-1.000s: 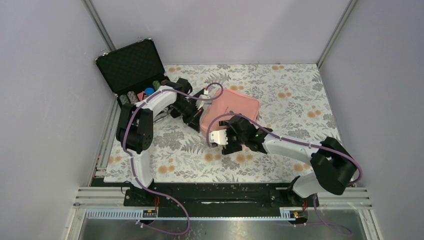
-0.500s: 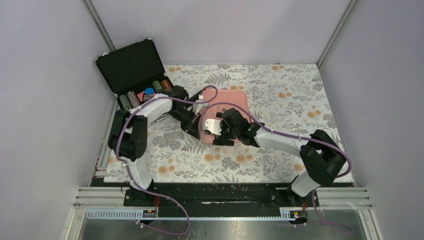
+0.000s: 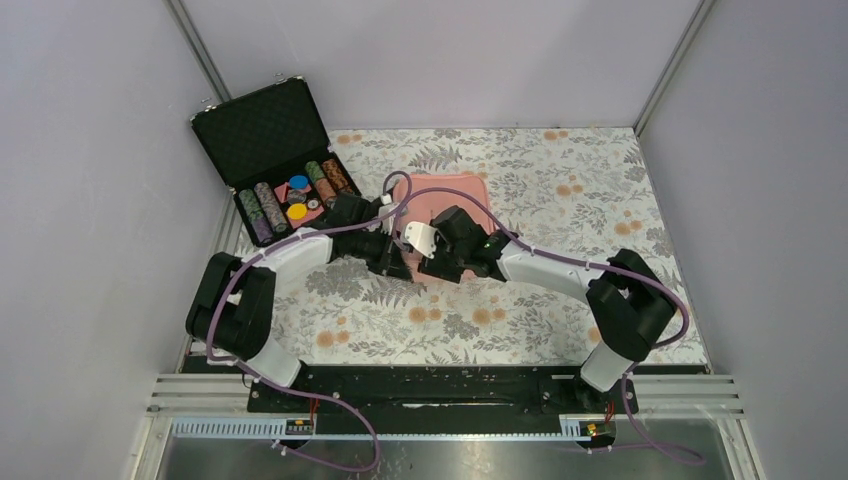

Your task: Organize the medicine kit

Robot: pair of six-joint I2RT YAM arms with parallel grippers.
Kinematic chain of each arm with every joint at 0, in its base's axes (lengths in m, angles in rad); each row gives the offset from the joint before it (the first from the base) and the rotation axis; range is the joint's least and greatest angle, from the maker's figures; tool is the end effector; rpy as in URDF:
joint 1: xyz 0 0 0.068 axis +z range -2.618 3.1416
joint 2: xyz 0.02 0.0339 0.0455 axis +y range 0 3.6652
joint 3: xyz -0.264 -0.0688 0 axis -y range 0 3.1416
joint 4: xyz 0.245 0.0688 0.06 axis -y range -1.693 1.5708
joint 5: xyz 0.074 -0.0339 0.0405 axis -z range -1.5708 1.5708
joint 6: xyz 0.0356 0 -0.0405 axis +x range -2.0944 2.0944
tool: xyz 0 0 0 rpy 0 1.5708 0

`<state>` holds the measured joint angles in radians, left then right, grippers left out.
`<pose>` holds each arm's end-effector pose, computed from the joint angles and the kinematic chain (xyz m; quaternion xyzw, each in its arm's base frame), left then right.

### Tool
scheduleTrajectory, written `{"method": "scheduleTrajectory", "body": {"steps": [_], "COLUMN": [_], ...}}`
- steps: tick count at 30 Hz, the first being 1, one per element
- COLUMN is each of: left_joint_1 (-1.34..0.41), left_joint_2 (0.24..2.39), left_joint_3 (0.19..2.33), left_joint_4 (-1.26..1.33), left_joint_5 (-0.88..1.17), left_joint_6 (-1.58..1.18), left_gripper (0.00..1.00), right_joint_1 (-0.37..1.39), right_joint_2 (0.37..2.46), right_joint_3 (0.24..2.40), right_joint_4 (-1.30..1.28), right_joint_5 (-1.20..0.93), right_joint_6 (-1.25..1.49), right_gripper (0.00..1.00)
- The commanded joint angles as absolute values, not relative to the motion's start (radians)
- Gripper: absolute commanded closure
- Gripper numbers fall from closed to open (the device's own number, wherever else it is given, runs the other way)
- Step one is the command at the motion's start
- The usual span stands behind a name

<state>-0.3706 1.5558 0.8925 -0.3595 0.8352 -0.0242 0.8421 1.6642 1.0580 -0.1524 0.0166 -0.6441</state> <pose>0.2673 -0.1322 0.1903 0.2597 0.8479 -0.4314 0.1660 0.2400 0.2680 0.2107 -0.6191 0.6787 0.0315 0.3938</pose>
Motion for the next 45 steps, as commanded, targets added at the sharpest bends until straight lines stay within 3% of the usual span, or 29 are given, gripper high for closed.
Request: {"method": "scheduleTrajectory", "body": {"steps": [1, 9, 13, 19, 29, 38, 45], "left_joint_1": [-0.431, -0.367, -0.325, -0.255, -0.218, -0.204, -0.220], "left_joint_2": [1.607, 1.597, 1.597, 1.657, 1.701, 1.762, 1.805], "left_joint_3": [0.942, 1.054, 1.119, 1.241, 1.312, 1.407, 1.474], "left_joint_4": [-0.092, -0.356, -0.487, -0.631, -0.747, -0.897, -0.937], "left_joint_5": [0.985, 0.905, 0.784, 0.597, 0.488, 0.434, 0.590], "left_joint_6": [-0.236, 0.015, 0.154, 0.308, 0.521, 0.662, 0.595], "left_gripper": [1.00, 1.00, 1.00, 1.00, 1.00, 1.00, 1.00], "right_joint_1": [0.840, 0.836, 0.804, 0.639, 0.611, 0.615, 0.671], "right_joint_2": [1.678, 1.399, 1.352, 1.349, 1.524, 1.621, 1.686], "right_joint_3": [1.088, 1.009, 1.012, 1.024, 1.034, 0.995, 0.989], "right_joint_4": [-0.104, -0.363, -0.516, -0.540, -0.247, 0.103, 0.152], "right_joint_5": [-0.054, -0.184, -0.147, -0.152, -0.223, -0.182, -0.182], "right_joint_6": [-0.536, -0.684, -0.858, -1.112, -1.438, -1.507, -1.509], "right_gripper": [0.27, 0.11, 0.05, 0.01, 0.01, 0.06, 0.21]}}
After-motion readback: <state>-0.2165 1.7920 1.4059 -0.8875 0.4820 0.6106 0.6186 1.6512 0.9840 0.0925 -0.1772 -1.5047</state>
